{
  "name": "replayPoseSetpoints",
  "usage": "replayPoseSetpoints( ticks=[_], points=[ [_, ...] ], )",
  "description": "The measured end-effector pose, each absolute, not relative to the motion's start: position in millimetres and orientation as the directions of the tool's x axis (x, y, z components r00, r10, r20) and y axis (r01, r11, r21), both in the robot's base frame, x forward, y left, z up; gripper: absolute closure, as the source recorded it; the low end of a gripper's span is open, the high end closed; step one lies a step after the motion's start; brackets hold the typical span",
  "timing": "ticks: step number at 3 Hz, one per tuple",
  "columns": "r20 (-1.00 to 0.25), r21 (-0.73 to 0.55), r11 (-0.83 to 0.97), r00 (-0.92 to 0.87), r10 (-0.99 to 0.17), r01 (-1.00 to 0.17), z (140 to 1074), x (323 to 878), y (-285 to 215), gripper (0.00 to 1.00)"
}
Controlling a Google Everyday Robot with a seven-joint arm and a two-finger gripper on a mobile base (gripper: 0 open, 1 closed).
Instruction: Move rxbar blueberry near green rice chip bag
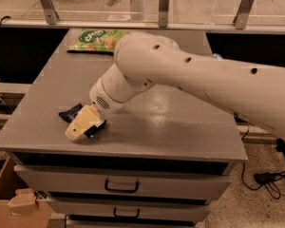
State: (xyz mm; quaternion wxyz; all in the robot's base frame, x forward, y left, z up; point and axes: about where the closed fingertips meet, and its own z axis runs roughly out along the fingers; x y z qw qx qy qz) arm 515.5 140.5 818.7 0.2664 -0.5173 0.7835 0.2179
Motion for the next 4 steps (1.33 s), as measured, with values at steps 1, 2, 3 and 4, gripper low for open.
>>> replayPoseSetpoints(
  ticks=[1, 2, 3, 4],
  points=[
    [-0.646, 0.072, 0.387, -0.339, -0.684, -0.919, 814.9, 511.2, 144.1, 0.39],
    [-0.646, 0.070, 0.390, -0.340, -0.684, -0.918, 816.8, 510.9, 144.4, 0.61],
    [-0.646, 0.070, 0.390, -0.340, -0.684, -0.918, 820.4, 511.0, 144.4, 0.85],
    [-0.646, 0.070, 0.390, -0.339, -0.684, -0.918, 823.9, 511.0, 144.3, 1.00]
  ],
)
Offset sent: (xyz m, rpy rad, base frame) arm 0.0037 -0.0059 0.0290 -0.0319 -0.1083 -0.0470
